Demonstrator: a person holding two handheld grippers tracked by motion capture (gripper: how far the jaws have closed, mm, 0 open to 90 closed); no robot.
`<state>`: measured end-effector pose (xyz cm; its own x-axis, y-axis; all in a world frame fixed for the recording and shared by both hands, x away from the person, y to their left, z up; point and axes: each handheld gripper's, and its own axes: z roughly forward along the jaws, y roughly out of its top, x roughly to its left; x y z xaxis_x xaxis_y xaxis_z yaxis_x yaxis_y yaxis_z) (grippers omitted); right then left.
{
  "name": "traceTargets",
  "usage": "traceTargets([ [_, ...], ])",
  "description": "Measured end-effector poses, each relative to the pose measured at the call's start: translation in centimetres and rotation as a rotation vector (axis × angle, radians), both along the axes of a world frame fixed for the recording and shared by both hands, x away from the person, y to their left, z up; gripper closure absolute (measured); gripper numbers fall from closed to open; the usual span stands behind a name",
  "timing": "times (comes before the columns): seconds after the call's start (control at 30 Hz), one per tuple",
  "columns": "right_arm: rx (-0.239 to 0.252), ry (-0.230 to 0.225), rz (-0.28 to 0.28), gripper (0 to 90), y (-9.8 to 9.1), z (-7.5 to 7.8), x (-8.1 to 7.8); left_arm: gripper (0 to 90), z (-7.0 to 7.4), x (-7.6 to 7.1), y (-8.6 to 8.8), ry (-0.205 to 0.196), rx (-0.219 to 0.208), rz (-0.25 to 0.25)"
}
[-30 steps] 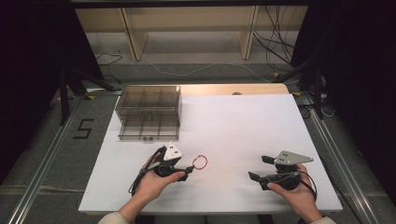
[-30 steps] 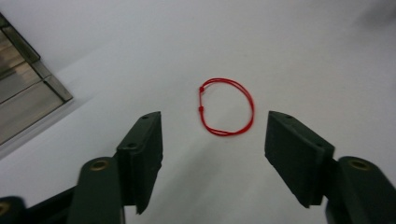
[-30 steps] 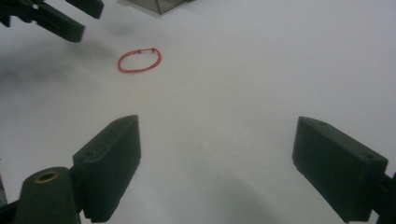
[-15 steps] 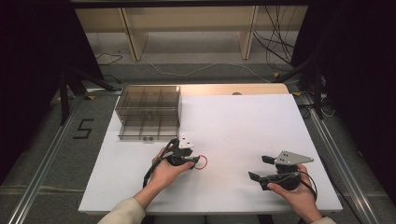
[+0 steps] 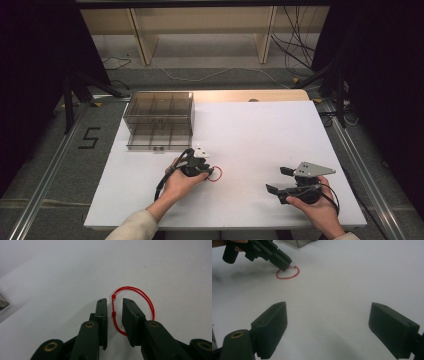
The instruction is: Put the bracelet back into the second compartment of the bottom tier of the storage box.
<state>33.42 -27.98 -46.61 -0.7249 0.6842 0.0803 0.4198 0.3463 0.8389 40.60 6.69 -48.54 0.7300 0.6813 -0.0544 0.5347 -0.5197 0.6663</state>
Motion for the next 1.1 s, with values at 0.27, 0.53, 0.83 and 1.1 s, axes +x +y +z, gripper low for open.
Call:
traceTargets([
  [0.27, 0.001, 0.000, 0.001, 16.3, 0.05, 0.01, -0.04, 82.9, -0.03, -0.22, -0.30, -0.027, 0.028, -0.006],
  [0.53, 0.004, -0.001, 0.003, 16.3, 0.09, -0.01, -0.05, 86.9, -0.04, -0.28, -0.39, -0.026, 0.024, -0.002],
  [0.83, 0.004, 0.000, 0.003, 16.3, 0.08, 0.02, -0.06, 89.6, 0.42, -0.36, -0.16, -0.048, 0.006, 0.009],
  [1.1, -0.003, 0.002, 0.004, 16.3, 0.08, 0.03, -0.07, 89.6, 0.49, -0.37, -0.10, -0.048, -0.004, 0.004],
])
